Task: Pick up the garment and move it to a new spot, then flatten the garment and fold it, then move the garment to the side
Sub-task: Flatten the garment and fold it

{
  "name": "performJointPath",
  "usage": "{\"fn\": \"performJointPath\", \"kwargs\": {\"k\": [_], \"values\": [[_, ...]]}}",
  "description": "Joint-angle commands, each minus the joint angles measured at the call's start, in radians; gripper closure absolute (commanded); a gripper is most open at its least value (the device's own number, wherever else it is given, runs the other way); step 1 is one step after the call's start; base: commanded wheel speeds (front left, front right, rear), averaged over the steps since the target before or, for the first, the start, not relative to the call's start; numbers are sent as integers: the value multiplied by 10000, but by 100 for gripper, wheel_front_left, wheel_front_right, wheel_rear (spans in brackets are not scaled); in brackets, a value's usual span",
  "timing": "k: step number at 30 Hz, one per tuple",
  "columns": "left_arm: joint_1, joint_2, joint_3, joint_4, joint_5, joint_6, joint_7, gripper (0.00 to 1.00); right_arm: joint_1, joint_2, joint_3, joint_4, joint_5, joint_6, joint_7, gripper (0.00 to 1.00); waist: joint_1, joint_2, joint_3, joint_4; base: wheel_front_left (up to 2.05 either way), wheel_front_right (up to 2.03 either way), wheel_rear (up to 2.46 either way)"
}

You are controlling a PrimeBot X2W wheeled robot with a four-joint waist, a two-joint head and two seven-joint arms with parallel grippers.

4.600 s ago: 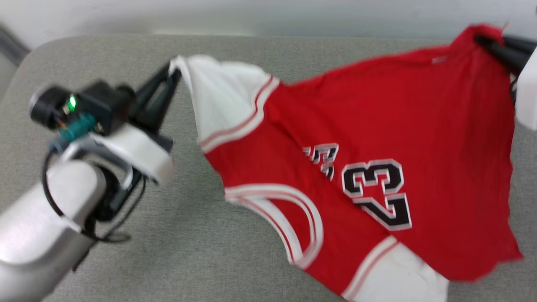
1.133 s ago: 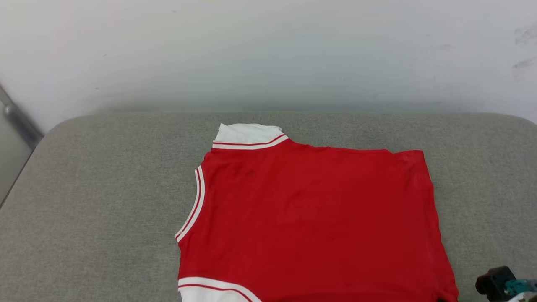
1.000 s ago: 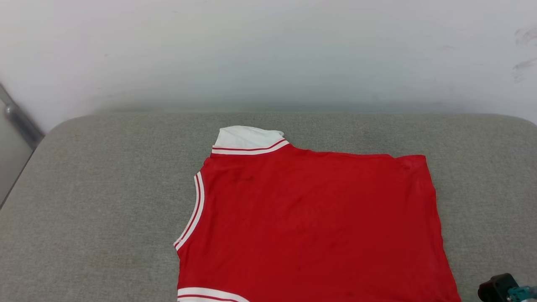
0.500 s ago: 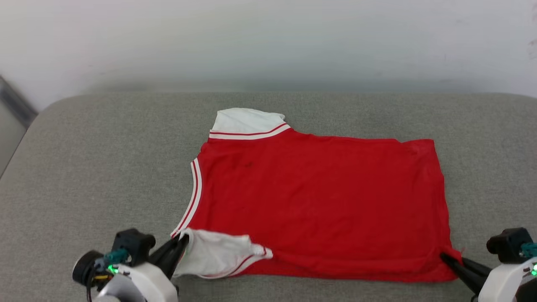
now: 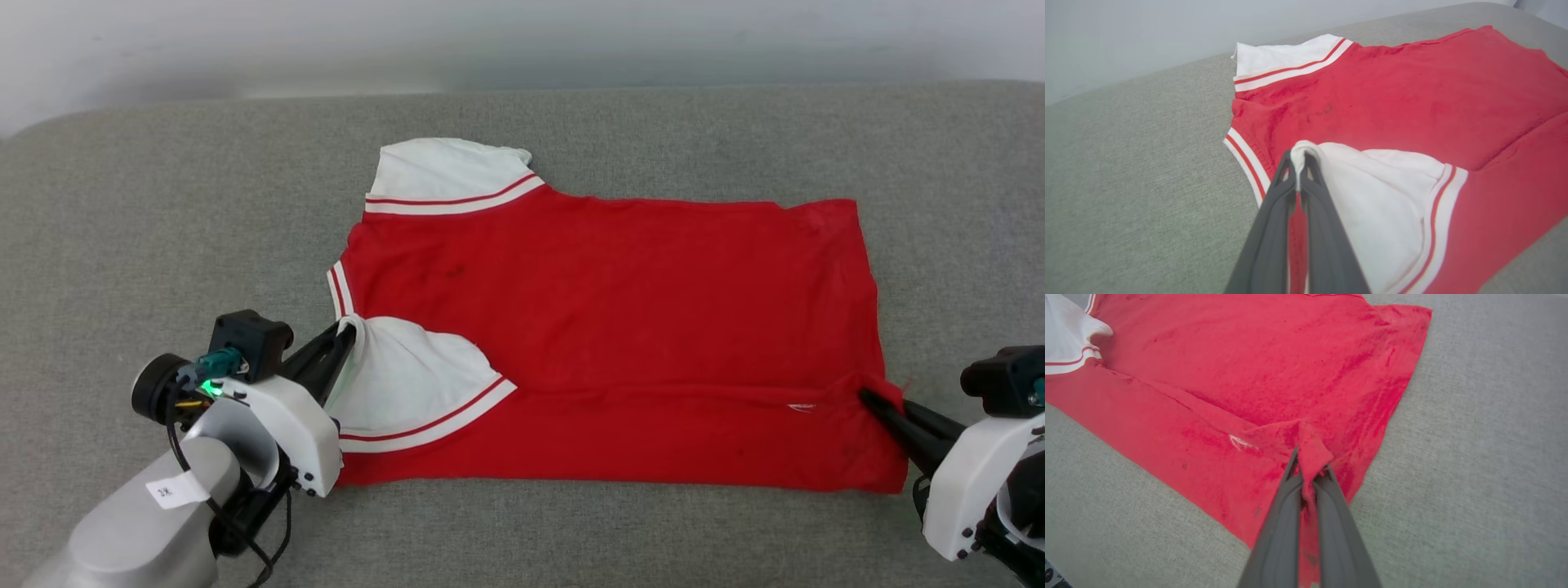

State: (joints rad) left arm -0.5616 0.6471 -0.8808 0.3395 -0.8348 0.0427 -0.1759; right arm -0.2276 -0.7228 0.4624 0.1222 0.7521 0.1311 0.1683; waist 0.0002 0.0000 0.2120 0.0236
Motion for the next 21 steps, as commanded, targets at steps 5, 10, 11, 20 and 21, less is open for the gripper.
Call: {"fn": "performJointPath", "kwargs": {"k": [5,10,11,20,21], "values": [[-681,-331,67,1009,109,-366,-225,100,-525,169,-5,262,-143,-7,104,100,-2,0,698,-64,0,0,0],[-1040,-698,-154,2188,97,-834,-24,100,-931,228,232,706,-175,-7,321,100,-2,0,1032,-116,0,0,0],[-1074,-813,-229,2425,55,-940,55,100,-995,251,306,821,-183,-7,351,100,-2,0,1066,-118,0,0,0],[-1092,-1425,-530,3932,-237,-1390,313,64,-1252,402,694,1231,-73,-5,162,55,-2,0,762,-115,0,0,0],[-1152,-1396,-543,4024,-210,-1411,300,0,-1245,365,668,1233,-97,-7,115,0,-2,0,651,-90,0,0,0]]}}
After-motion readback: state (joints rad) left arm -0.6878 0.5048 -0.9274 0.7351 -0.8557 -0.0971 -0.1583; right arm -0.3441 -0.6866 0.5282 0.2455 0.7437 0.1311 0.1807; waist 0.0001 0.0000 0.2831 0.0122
